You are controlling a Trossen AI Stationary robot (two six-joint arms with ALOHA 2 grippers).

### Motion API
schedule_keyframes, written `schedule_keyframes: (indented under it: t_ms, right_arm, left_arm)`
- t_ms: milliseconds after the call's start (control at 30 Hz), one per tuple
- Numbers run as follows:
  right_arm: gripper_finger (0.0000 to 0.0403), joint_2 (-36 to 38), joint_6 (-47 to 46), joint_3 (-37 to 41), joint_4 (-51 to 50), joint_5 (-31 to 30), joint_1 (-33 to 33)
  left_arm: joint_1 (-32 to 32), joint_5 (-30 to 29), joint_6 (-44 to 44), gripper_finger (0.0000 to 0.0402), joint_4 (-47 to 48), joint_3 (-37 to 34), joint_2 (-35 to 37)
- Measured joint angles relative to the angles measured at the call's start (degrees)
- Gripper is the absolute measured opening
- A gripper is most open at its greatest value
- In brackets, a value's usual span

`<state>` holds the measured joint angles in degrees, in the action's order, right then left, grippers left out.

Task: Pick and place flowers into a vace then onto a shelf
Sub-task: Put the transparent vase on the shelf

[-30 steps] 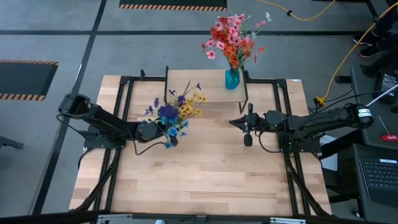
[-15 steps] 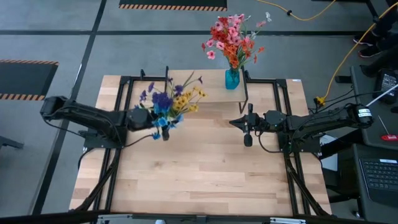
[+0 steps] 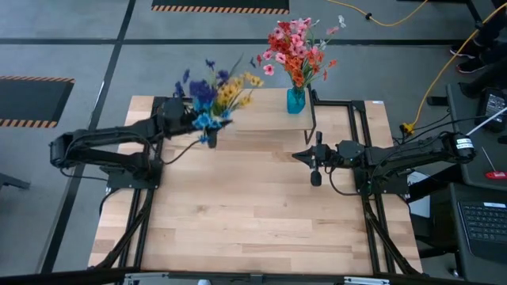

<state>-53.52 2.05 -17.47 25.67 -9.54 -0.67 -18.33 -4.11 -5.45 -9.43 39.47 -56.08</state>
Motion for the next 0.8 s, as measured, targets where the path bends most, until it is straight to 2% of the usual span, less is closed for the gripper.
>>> schedule_keyframes:
  t_ms: [333,567,800]
  right_arm:
    - [0.0016,0.00,-0.21,0.00,0.11,-0.02,1.33]
    - [0.0016,0.00,-0.33,0.00,-0.20,-0.02,1.31]
    - [0.0016,0.00,-0.40,0.00,-0.51,-0.02,1.31]
  left_arm:
    - [-10.08,7.68,-0.88,0.0169,3.23,7.98,-9.55]
    - [-13.86,8.78,-1.06,0.0169,-2.77,8.58,-14.83]
    - [-16.62,8.73,-0.81,0.0169,-3.02,8.58,-16.08]
